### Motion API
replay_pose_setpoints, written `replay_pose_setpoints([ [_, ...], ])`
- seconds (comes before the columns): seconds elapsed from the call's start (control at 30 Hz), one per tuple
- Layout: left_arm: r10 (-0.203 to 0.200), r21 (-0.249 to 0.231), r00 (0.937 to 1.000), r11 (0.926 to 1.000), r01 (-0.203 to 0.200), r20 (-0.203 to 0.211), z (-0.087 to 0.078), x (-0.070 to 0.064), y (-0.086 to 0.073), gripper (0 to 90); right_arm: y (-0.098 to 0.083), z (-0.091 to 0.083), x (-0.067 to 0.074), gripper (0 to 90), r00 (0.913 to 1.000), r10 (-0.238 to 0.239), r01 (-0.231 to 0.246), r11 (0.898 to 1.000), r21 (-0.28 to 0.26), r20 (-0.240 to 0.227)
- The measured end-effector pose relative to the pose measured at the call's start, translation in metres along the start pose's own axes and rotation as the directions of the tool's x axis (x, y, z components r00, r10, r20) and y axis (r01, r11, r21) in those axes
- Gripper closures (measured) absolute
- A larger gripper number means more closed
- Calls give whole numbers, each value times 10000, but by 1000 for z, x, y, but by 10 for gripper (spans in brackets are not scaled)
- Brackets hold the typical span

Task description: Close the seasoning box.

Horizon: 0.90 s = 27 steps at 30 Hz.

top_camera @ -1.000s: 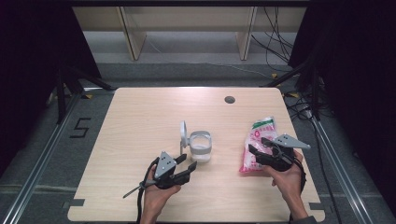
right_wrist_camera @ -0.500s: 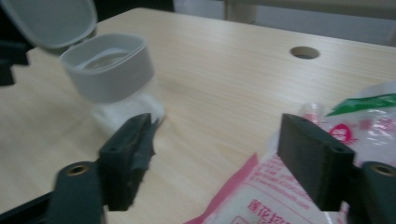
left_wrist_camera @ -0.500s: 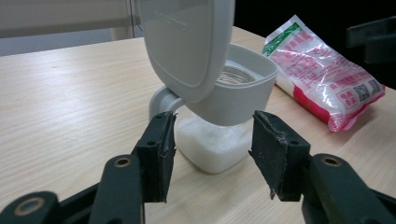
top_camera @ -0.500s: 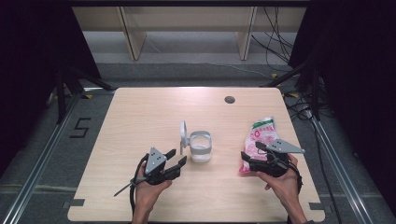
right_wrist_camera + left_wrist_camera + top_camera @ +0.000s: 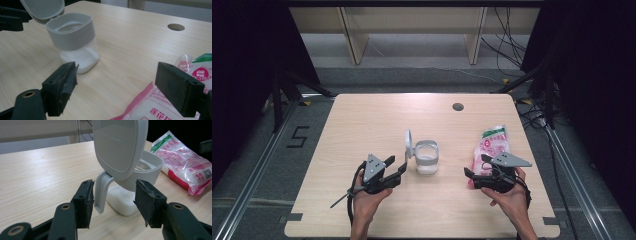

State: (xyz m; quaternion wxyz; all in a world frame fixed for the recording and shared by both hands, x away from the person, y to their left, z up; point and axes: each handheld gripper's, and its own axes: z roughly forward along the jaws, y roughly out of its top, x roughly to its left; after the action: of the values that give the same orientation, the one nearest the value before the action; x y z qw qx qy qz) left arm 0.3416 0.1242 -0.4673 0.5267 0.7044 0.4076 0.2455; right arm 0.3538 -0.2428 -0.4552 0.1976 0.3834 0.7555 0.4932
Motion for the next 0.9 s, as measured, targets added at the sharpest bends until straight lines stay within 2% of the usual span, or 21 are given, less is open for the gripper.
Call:
replay_pose_setpoints([
  [0.03,-70,15,10000,10000,70,-39,0,0,0,486,-1,0,2,185,9999,151,-151,9998,100,2],
  [0.07,-169,-39,9998,9999,168,-72,0,0,1,489,0,-1,2,187,10000,-60,61,9997,219,-47],
  [0.1,16,-42,10000,10000,-16,-63,1,1,2,496,-1,0,5,188,9998,142,-140,9998,167,-106],
  [0.13,65,-16,9999,10000,-65,-95,1,2,2,501,-1,-2,7,191,9998,178,-173,9991,397,-129],
  [0.17,158,-73,9998,9998,-159,-97,1,2,3,510,-2,0,6,194,9998,-116,121,9995,277,-169],
  [0.23,455,-102,9990,9989,-456,-27,0,3,4,575,-4,0,10,198,9998,-93,100,9991,406,-188],
  [0.27,490,-162,9988,9987,-489,40,1,3,4,597,-5,0,12,202,9998,-1,10,9993,363,-223],
  [0.3,498,-90,9988,9987,-498,-28,1,4,5,613,-6,0,12,206,9997,-155,164,9988,452,-203],
  [0.33,546,-98,9985,9985,-546,-15,2,5,5,658,-7,0,14,209,9997,16,-4,9987,513,-250],
  [0.37,529,-150,9986,9985,-529,-36,3,5,5,681,-7,-1,13,209,9995,-229,242,9978,620,-222],
  [0.4,581,-163,9983,9982,-583,-95,4,5,6,709,-9,-1,16,209,9998,113,-101,9980,629,-186],
  [0.43,653,-115,9977,9978,-655,-202,4,5,7,741,-9,0,13,209,9992,-207,228,9978,623,-343],
  [0.47,606,-99,9979,9981,-609,-226,6,5,7,764,-9,-1,15,212,9994,-141,164,9972,727,-310],
  [0.5,799,-70,9965,9968,-801,-246,7,5,8,779,-10,0,16,215,9994,-123,143,9979,626,-326],
  [0.53,943,-122,9953,9954,-946,-219,9,7,9,795,-9,-1,16,219,9989,-336,357,9969,707,-317],
  [0.67,870,-242,9961,9959,-874,-156,14,9,12,867,-10,-2,19,222,9985,-317,345,9975,615,-449],
  [0.7,866,-272,9961,9958,-871,-188,14,9,12,883,-10,-3,19,221,9986,-413,436,9964,726,-328],
  [0.77,791,-286,9968,9964,-795,-152,14,9,13,889,-11,-2,21,222,9984,-352,379,9973,629,-440],
  [0.8,822,-310,9965,9961,-825,-127,15,10,13,891,-11,-3,22,222,9984,-425,453,9961,762,-374],
  [0.83,753,-250,9970,9968,-757,-162,15,9,14,891,-12,-3,24,222,9990,-217,250,9961,852,-397],
  [0.9,697,-355,9974,9969,-703,-180,17,9,15,891,-12,-3,26,226,9987,-229,270,9955,911,-458],
])
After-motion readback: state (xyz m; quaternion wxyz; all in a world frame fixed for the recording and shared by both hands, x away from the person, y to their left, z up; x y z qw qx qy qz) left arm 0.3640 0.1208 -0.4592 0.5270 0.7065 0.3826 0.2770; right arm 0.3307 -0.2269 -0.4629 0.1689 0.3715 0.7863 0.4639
